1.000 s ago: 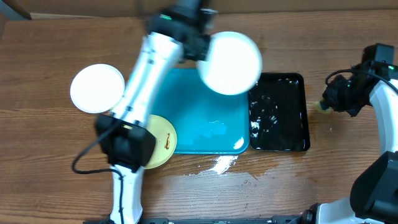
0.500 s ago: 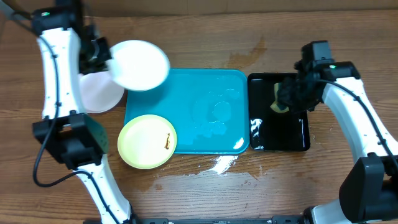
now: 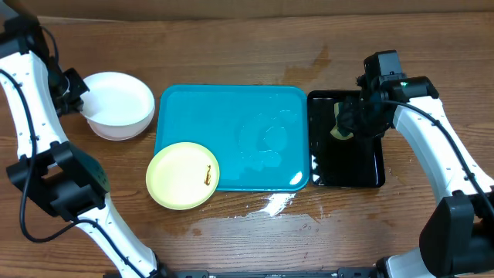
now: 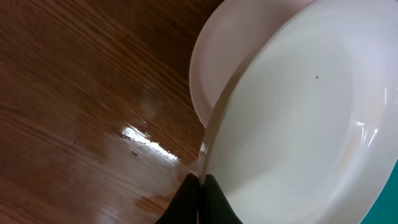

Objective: Clean dirty plates on tray and stack at the side
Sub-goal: 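Lower the white plate onto the other white plate and release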

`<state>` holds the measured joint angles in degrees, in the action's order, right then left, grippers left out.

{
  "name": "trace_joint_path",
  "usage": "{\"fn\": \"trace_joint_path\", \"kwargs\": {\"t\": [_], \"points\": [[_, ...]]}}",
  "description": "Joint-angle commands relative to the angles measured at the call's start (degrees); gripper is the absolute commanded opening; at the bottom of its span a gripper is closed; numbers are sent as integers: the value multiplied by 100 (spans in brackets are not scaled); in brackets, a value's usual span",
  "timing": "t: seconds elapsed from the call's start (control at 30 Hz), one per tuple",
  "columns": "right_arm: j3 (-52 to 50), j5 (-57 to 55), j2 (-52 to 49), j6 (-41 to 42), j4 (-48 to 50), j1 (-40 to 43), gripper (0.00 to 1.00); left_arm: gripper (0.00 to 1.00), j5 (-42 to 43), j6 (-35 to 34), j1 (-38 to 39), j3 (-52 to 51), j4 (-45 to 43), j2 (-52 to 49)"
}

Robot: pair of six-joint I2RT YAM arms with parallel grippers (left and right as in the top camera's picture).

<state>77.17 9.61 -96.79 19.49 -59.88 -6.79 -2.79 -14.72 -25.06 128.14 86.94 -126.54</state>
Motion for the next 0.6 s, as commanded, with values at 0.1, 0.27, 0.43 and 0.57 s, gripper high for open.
{"fn": "trace_joint_path", "kwargs": {"t": [0.1,0.27,0.43,0.57], "points": [[-11,-55,66,-4,46,9,6,62,-118,-81,-72,-621,-247,173],[-11,-101,66,-192,48,9,15,80,170,-74,-96,-525,-216,175],[-11,-575,46,-192,66,9,16,77,645,85,-68,-223,72,190],[-20,-614,-61,-195,0,9,16,74,1113,291,35,31,367,275]]}}
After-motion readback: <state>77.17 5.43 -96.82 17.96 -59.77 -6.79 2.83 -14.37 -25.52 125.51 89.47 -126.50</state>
